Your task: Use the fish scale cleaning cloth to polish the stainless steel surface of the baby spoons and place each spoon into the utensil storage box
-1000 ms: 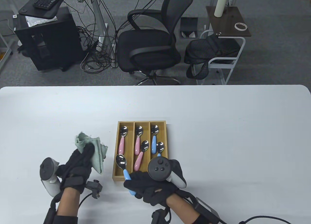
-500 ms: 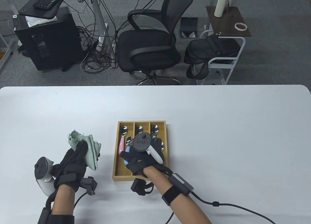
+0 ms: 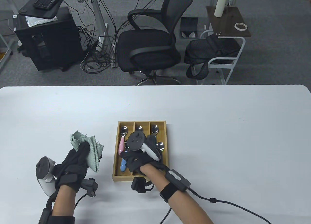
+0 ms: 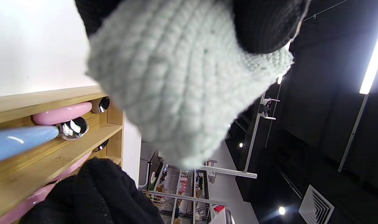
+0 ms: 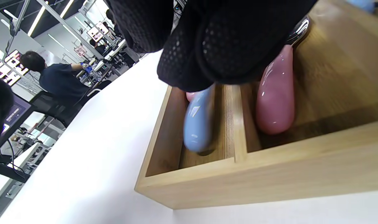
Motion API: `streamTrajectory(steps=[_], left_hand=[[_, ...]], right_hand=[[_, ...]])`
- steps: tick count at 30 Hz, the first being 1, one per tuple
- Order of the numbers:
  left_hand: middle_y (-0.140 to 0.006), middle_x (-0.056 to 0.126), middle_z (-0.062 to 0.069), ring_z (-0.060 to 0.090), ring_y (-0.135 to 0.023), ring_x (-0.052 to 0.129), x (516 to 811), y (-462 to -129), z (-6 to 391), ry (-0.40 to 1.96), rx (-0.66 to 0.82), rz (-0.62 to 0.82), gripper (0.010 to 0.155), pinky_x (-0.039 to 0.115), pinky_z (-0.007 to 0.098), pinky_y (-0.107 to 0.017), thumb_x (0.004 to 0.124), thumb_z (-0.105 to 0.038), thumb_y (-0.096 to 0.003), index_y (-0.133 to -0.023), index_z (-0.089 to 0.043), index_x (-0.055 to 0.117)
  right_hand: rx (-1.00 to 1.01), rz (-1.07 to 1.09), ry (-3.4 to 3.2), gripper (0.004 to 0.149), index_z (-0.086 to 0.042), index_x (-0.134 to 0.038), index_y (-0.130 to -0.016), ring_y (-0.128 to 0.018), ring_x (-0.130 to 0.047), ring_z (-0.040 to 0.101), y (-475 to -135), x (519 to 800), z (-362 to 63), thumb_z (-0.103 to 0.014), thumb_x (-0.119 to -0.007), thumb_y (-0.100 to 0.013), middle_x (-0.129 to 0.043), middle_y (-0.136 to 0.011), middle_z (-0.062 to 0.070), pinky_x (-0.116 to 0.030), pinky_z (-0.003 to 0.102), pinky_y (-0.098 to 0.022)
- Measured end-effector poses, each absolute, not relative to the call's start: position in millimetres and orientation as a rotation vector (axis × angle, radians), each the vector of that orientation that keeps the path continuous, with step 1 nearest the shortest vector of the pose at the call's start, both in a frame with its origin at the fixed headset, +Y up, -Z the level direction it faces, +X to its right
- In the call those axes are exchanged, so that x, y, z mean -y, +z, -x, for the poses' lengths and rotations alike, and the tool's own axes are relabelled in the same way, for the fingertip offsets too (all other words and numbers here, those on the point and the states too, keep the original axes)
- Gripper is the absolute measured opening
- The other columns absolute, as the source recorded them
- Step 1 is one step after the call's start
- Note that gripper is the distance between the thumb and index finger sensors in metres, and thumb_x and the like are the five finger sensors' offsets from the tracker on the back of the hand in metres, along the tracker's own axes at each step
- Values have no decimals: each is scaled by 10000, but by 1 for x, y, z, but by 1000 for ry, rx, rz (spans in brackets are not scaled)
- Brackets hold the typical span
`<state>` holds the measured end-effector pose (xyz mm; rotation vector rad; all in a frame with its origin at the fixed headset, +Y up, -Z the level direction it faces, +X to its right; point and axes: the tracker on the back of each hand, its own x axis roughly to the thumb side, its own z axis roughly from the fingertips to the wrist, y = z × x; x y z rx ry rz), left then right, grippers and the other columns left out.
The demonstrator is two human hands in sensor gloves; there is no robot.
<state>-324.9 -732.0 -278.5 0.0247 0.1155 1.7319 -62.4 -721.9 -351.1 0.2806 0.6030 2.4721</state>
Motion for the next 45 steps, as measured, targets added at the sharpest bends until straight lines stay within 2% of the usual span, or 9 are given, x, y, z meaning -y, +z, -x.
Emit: streamTrajectory(steps=[8, 10, 14, 19, 23, 27, 32, 37, 45], left_hand=[[-816, 943, 10, 206, -657, 1060, 736, -280, 325, 1692, -138, -7, 466, 893, 426, -526, 734, -491, -608, -939, -165, 770], [-864, 916, 32, 335, -783, 975, 720, -278, 324, 1515, -126, -81, 466, 815, 523, -593, 729, -486, -610, -959, -178, 760], [-964, 840, 76, 414, -915, 840, 683, -281, 324, 1080, -123, -210, 466, 703, 601, -658, 708, -492, -617, -975, -196, 747], [-1047, 751, 174, 512, -979, 708, 666, -316, 319, 598, -197, -76, 482, 600, 663, -685, 692, -485, -626, -992, -175, 746], [-1084, 710, 180, 517, -1016, 653, 684, -352, 310, 283, -248, 75, 491, 556, 675, -705, 683, -497, -620, -1005, -197, 734], [-1111, 683, 177, 521, -1049, 605, 708, -379, 306, 140, -335, 282, 514, 439, 716, -720, 694, -520, -604, -1015, -212, 727], [-1132, 656, 167, 508, -1068, 586, 732, -394, 305, 56, -386, 352, 630, 405, 721, -730, 705, -570, -577, -1078, -192, 653], [-1186, 494, 234, 549, -1087, 495, 731, -394, 310, 161, -400, 405, 921, 353, 747, -723, 717, -664, -515, -1175, -89, 429], [-1199, 463, 207, 526, -1103, 473, 685, -357, 311, 294, -282, 224, 892, 379, 729, -737, 649, -682, -537, -1174, -103, 416]], right_hand=[[-499, -382, 2437, 646, 97, -483, -1046, -512, -980, 128, -322, 699, 22, -365, -686, -642, -749, -859, 189, -924, 250, -386], [-443, -399, 2437, 649, 90, -480, -1050, -518, -977, 138, -310, 692, 0, -373, -681, -643, -744, -867, 188, -917, 261, -392], [-378, -407, 2415, 659, 78, -470, -1063, -539, -965, 178, -288, 689, -49, -393, -667, -647, -730, -892, 198, -898, 296, -407], [-330, -374, 2377, 674, 81, -455, -1070, -569, -952, 225, -266, 692, -99, -408, -653, -650, -708, -917, 221, -880, 338, -431], [-288, -377, 2360, 678, 75, -462, -1072, -581, -949, 236, -250, 697, -116, -425, -642, -651, -704, -925, 222, -876, 348, -439], [-385, -390, 2356, 682, 75, -474, -1065, -584, -947, 245, -255, 707, -118, -445, -628, -652, -710, -914, 222, -874, 357, -441], [-382, -400, 2343, 670, 64, -484, -1062, -585, -946, 243, -256, 706, -117, -447, -625, -652, -715, -909, 213, -873, 356, -444], [-382, -403, 2345, 664, 55, -496, -1059, -590, -946, 249, -256, 706, -117, -455, -619, -652, -718, -908, 210, -872, 361, -447], [-334, -324, 2320, 636, 2, -514, -1073, -669, -917, 309, -263, 713, -124, -477, -565, -659, -704, -954, 211, -849, 411, -500]])
